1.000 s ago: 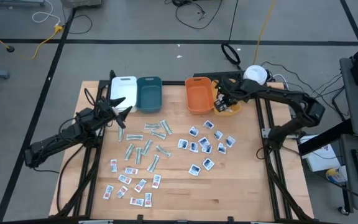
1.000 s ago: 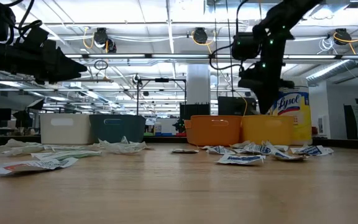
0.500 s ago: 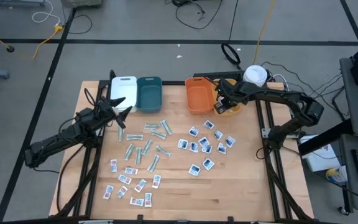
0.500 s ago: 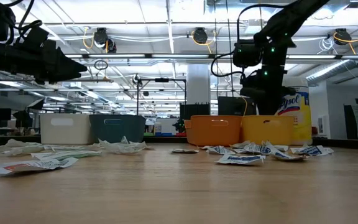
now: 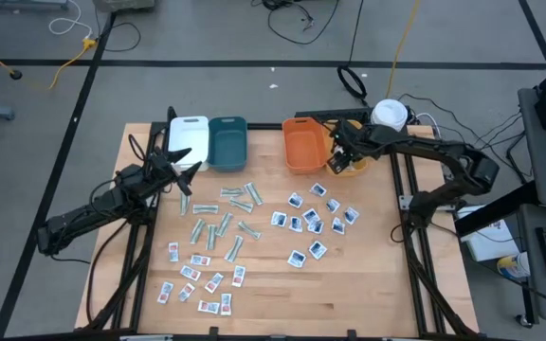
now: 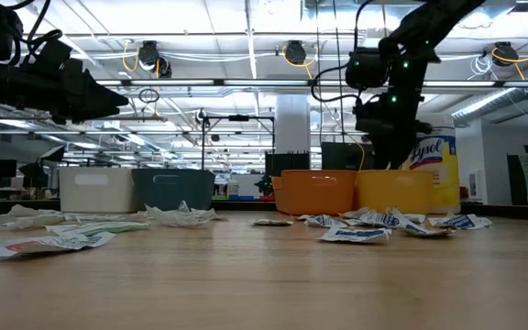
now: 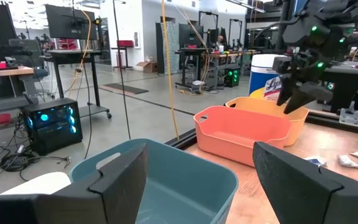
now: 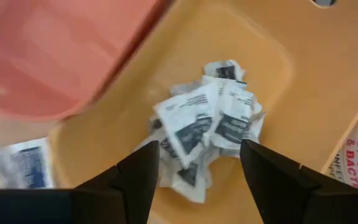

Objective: Pick & Place First Aid Supplies
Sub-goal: Put the alcohol pad into the yellow bin

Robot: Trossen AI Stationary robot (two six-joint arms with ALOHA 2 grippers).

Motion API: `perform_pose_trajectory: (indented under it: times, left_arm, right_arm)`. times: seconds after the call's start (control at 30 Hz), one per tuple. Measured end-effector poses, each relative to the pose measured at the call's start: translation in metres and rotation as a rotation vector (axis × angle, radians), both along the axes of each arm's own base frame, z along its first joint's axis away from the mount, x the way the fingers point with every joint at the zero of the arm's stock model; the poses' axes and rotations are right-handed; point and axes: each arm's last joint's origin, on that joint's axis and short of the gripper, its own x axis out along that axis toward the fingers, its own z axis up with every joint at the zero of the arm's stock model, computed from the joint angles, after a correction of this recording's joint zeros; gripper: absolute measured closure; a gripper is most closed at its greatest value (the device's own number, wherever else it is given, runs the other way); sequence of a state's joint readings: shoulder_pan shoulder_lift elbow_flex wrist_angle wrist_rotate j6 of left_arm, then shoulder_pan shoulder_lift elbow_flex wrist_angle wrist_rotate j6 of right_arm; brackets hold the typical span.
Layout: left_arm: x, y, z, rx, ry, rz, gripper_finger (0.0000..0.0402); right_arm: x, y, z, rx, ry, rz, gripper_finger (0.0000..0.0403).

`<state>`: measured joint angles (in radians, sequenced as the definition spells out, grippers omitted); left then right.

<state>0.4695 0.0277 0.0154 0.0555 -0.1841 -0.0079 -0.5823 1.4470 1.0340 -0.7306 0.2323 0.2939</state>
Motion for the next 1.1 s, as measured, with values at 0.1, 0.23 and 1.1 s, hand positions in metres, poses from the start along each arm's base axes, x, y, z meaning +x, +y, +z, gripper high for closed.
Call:
perform_pose_trajectory:
  times: [0.1, 0.23, 1.1]
  left_arm:
    - [0.000, 0.000, 0.000, 0.000, 0.000, 0.000, 0.0105]
    - [0.000, 0.000, 0.000, 0.000, 0.000, 0.000, 0.0105]
    - [0.000, 0.000, 0.000, 0.000, 0.000, 0.000, 0.0105]
  right_arm:
    - [-0.004, 0.009, 0.006, 0.016, 0.010, 0.046, 0.0181]
    - [-0.009, 0.023, 0.013, 0.105, 0.006, 0.129, 0.0181]
    - [-0.017, 0.104, 0.020, 0.310, 0.229, 0.596, 0.0181]
